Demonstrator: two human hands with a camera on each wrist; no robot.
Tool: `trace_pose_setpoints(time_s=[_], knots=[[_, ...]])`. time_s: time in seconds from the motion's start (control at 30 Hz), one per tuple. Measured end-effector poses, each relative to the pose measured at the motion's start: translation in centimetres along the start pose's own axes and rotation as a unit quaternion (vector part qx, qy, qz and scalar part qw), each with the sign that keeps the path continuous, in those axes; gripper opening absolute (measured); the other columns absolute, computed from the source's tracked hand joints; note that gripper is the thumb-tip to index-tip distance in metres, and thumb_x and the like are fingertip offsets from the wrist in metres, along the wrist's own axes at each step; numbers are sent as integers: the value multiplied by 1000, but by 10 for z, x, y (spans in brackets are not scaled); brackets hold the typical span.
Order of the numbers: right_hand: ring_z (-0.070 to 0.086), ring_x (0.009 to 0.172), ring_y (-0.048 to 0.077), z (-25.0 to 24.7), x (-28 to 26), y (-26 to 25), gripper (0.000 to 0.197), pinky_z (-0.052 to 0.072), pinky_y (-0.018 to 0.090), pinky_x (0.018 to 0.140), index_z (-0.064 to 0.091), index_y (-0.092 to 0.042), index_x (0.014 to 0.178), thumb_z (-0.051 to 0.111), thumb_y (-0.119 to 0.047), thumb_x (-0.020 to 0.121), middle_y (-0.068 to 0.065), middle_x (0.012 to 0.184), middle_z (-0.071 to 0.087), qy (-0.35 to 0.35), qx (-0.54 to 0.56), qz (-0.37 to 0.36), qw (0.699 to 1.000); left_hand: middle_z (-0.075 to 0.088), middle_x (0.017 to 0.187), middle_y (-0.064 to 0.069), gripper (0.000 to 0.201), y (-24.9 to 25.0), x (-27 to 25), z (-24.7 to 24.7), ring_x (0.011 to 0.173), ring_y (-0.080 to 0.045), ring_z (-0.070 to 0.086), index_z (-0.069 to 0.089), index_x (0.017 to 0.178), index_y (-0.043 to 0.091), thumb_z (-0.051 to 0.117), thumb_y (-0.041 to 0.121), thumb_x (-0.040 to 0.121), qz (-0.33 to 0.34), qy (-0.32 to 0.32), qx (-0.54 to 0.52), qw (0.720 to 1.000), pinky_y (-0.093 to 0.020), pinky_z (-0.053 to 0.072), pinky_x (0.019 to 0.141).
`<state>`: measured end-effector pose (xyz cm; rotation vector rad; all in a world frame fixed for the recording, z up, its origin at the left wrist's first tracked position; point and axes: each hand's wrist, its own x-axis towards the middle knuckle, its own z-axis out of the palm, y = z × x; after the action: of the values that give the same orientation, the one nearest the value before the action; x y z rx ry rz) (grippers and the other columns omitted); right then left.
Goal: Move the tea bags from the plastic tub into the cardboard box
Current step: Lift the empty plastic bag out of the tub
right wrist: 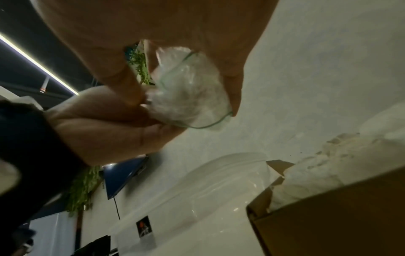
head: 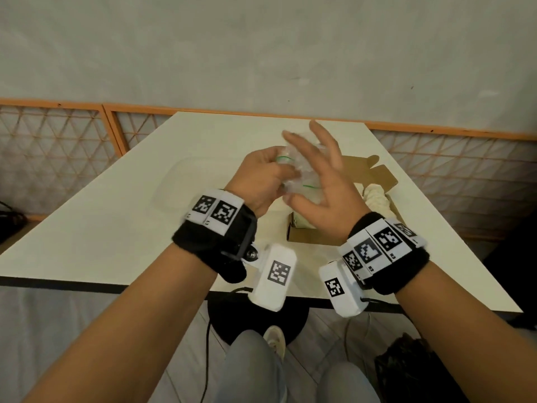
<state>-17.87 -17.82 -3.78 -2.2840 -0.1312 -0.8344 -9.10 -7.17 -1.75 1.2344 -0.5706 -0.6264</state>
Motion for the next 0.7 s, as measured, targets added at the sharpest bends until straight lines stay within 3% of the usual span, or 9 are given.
trace_pose_setpoints(time_s=[0.1, 0.17, 0.3, 0.37, 0.47, 0.5, 0.6, 0.67, 0.7], knots=[[32, 129, 2, -10, -2, -2, 55, 24, -4, 94, 53, -36, 122, 65, -5, 78, -2, 142, 28, 2, -20, -19, 1000, 53, 112, -20, 60, -3, 2, 12, 84, -28, 63, 41, 124, 2, 61, -10, 69, -14, 26, -39, 999, -33, 53, 64], [43, 119, 8, -18, -3, 2, 47, 31, 1, 93, 59, -32, 114, 61, -2, 77, -1, 129, 41, 41, -42, -18, 998, 54, 106, -12, 62, 0, -1, 19, 79, -21, 64, 31, 125, 10, 63, -8, 76, -15, -15, -37, 999, -28, 55, 64], [51, 110, 3, -49, -20, 3, 49, 38, 15, 97, 60, -27, 112, 55, 6, 77, -6, 113, 54, 146, -60, -1, 987, 52, 118, -1, 72, 15, -11, 34, 96, -6, 59, 27, 129, 28, 75, 15, 78, 46, -118, 198, 972, -16, 49, 77], [50, 116, 2, -77, -47, 4, 65, 38, 21, 103, 52, -27, 124, 48, 12, 73, -11, 119, 54, 184, -70, 34, 980, 49, 124, 5, 60, 15, -22, 34, 111, -5, 53, 35, 128, 30, 73, 26, 81, 137, -104, 330, 928, -15, 47, 85], [58, 107, 19, -116, -119, 12, 69, 48, 38, 96, 59, -28, 118, 42, 17, 69, -5, 111, 62, 254, -48, 114, 959, 64, 109, 14, 34, -1, -58, 27, 100, -5, 63, 54, 109, 33, 66, 38, 78, 164, -157, 355, 907, -26, 52, 82], [62, 93, 24, -124, -146, 17, 62, 53, 42, 83, 66, -28, 104, 41, 16, 68, 0, 97, 67, 283, -27, 142, 948, 68, 103, 13, 29, -12, -73, 23, 93, -6, 66, 58, 104, 35, 64, 43, 78, 152, -193, 353, 903, -26, 53, 78], [59, 57, 11, -132, -236, 36, 57, 47, 21, 54, 69, -26, 65, 37, 21, 68, -7, 61, 66, 358, 49, 288, 887, 71, 91, 11, 43, -57, -116, 10, 78, -7, 68, 63, 99, 43, 58, 72, 67, 28, -266, 368, 891, -24, 53, 70], [56, 50, 5, -129, -282, 41, 46, 45, 17, 50, 67, -23, 63, 42, 13, 74, -6, 57, 64, 367, 108, 385, 840, 72, 84, 12, 58, -94, -134, -3, 72, -7, 68, 63, 95, 50, 53, 89, 53, -79, -245, 409, 875, -24, 53, 66], [54, 47, 6, -130, -303, 45, 25, 44, 16, 47, 65, -16, 66, 46, -2, 75, -3, 55, 61, 368, 158, 439, 804, 72, 80, 12, 54, -115, -140, -15, 69, -8, 68, 64, 93, 51, 56, 87, 53, -127, -209, 425, 871, -24, 53, 63]])
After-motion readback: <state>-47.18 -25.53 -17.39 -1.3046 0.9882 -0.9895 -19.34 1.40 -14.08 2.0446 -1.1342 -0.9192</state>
